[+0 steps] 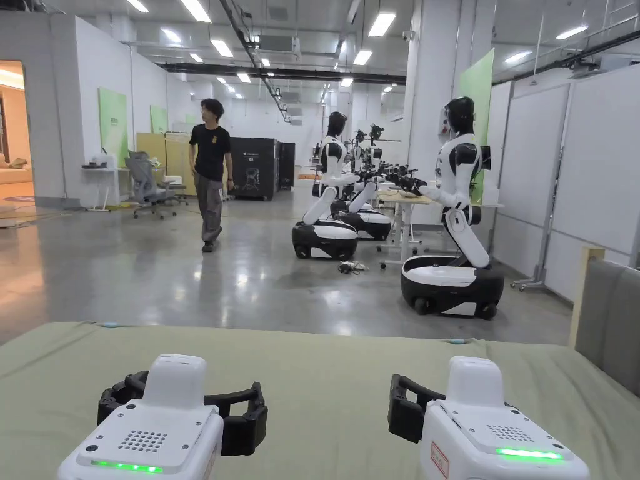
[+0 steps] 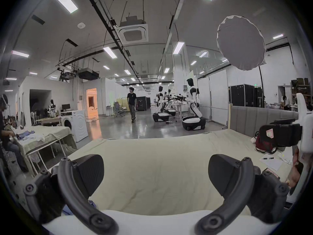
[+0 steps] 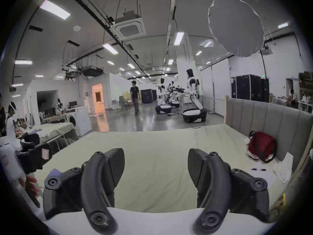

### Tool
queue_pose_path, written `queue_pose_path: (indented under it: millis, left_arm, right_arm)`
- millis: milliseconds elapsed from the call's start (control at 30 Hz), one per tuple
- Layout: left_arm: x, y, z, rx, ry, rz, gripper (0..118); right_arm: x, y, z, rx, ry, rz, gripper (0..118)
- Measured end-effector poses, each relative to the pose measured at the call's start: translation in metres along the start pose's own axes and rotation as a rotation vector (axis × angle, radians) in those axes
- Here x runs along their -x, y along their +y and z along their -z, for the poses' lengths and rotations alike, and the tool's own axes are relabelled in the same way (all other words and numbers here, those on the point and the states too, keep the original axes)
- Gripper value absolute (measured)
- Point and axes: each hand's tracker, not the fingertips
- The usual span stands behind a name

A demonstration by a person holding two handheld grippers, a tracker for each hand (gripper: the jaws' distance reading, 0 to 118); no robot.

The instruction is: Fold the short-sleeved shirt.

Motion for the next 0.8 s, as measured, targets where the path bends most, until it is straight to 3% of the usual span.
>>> queue_pose_path:
  millis: [133, 300, 567, 667, 800]
  left_arm:
    - [0.0, 0.0, 0.0, 0.004, -0.001, -0.008, 118]
    - [-0.003, -0.001, 0.0, 0.01, -0.002, -0.001, 118]
    - [-0.005, -0.001, 0.0, 0.017, -0.003, 0.0, 118]
    - [-0.006, -0.001, 0.0, 0.016, -0.002, 0.001, 118]
    - [-0.006, 0.0, 0.001, 0.014, -0.001, -0.004, 118]
  right_arm:
    - [0.006, 0.004, -0.001, 0.001, -0.03, 0.028, 85]
    - [0.002, 0.007, -0.002, 0.054, 0.057, 0.091, 84]
    - [0.003, 0.007, -0.004, 0.041, 0.005, 0.073, 84]
    - [-0.002, 0.008, -0.004, 0.056, 0.062, 0.074, 84]
    - [0.003, 0.006, -0.014, -0.007, 0.016, 0.038, 84]
